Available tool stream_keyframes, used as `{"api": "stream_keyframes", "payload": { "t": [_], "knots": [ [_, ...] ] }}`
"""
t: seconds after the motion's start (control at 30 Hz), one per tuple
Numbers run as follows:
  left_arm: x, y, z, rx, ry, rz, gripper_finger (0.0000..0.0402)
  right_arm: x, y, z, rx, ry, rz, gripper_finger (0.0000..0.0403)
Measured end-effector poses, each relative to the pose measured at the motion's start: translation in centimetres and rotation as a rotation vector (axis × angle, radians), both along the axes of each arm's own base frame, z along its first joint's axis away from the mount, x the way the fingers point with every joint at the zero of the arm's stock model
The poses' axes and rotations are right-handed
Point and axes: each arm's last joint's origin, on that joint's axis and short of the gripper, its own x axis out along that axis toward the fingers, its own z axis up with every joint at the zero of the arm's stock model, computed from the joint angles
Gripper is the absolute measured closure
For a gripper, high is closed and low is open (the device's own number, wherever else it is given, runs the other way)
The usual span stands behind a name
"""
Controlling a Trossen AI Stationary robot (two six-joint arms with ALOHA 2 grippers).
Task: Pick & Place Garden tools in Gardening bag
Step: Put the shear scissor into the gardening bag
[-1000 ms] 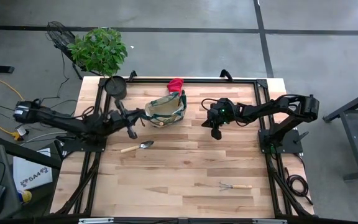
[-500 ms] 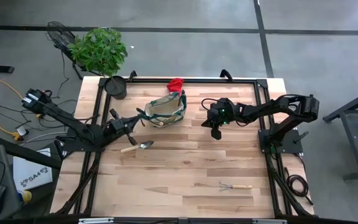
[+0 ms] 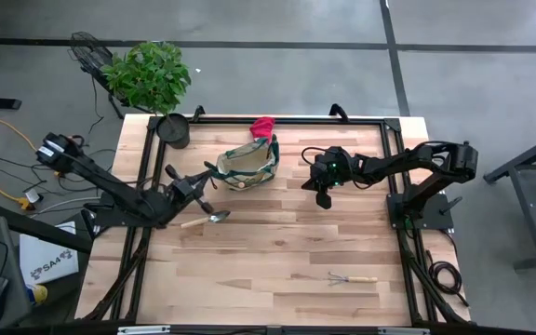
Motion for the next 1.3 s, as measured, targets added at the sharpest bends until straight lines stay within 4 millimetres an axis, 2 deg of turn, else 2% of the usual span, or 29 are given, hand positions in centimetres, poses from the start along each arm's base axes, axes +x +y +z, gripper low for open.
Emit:
{"api": "stream_keyframes", "payload": {
  "t": [0.57, 0.67, 0.87, 1.07, 1.3],
  "knots": [
    [0.8, -0.4, -0.4, 0.000, 0.021, 0.058, 0.0401, 0.0, 0.0, 0.0, -0.002, -0.004, 0.000, 0.0399],
    [1.0, -0.4, 0.3, 0.006, 0.026, 0.111, 0.0401, 0.0, 0.0, 0.0, -0.002, -0.004, 0.000, 0.0399],
    [1.7, -0.8, 2.1, 0.031, 0.042, 0.106, 0.0401, 0.0, 0.0, 0.0, -0.003, -0.001, 0.002, 0.0399],
    [1.4, -2.5, 3.8, 0.049, 0.079, 0.115, 0.0401, 0.0, 0.0, 0.0, -0.003, 0.001, 0.003, 0.0399],
    [-0.3, -4.9, 2.9, -0.019, 0.010, 0.018, 0.0401, 0.0, 0.0, 0.0, -0.006, 0.000, 0.005, 0.0399]
  ]
}}
